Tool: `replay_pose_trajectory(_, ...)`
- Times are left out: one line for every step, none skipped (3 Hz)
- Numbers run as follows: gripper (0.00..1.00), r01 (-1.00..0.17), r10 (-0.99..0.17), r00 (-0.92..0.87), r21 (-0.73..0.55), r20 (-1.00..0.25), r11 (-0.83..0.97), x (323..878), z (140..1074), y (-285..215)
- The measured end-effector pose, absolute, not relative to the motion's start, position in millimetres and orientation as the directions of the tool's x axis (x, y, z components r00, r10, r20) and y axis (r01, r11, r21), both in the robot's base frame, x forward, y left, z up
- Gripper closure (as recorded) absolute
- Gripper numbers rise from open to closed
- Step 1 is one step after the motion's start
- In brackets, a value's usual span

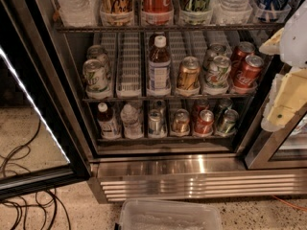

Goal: Pick water bottle from top shelf of fridge

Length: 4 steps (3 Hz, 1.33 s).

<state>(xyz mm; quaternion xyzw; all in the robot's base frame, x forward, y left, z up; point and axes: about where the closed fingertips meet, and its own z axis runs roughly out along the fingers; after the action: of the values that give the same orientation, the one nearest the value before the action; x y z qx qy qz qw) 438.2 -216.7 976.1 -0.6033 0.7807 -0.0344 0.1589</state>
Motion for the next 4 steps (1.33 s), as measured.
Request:
replay_pose_trajectory(0.0,-0.931,-0.953,-0.222,-0.246,-0.207,0.27,438.2,976.1,-216.6)
replay_pose_trajectory(0.0,-0.907,-0.927,-0.252,-0.266,-0.278,0.326,450.5,978.1,-213.5)
replay_pose_trajectory(0.0,-0.822,-0.859,-0.35,-0.316,-0.374,0.473,466.1,982.6,-219.5)
replay_pose_trajectory(0.0,-0.685,-0.746,-0.446,-0.348,-0.494,0.64,488.5,990.3,-228.4)
